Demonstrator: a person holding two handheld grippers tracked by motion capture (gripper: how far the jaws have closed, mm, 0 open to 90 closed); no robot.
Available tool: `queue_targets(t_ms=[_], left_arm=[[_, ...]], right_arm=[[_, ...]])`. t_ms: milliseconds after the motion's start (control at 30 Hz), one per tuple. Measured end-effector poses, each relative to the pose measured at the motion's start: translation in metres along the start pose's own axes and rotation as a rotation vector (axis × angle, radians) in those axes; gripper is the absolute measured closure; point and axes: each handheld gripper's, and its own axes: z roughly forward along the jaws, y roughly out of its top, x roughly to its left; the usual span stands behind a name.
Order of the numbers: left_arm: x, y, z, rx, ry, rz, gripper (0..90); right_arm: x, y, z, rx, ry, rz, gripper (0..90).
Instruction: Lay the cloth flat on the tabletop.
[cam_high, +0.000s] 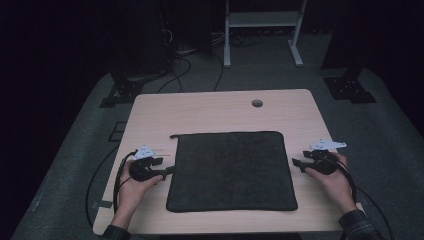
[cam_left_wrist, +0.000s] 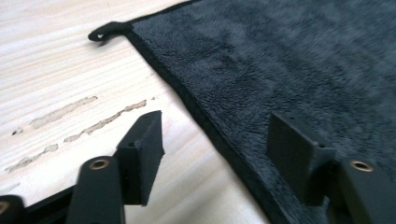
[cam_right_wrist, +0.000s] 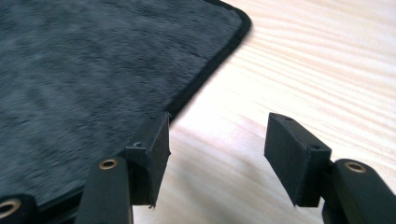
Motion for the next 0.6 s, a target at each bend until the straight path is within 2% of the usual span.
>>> queue_targets(t_ms=[67, 233, 433, 600], left_arm=[[0.001, 0.001, 0.005, -0.004, 0.011, 0.009, 37.6], [0.003, 0.003, 0.015, 0.045, 0.026, 0.031, 38.1], [0.006, 0.006, 0.022, 0.043, 0.059, 0.015, 39.5], [0.008, 0.006, 0.027, 0.048, 0.059, -0.008, 39.6]], right_arm=[[-0.004, -0.001, 0.004, 0.007, -0.013, 0.016, 39.5], [-0.013, -0.003, 0.007, 0.007, -0.04, 0.033, 37.8], [-0.015, -0.006, 0.009, 0.004, -0.058, 0.036, 35.4], [-0.015, -0.006, 0.01, -0.005, -0.062, 0.035, 32.9]])
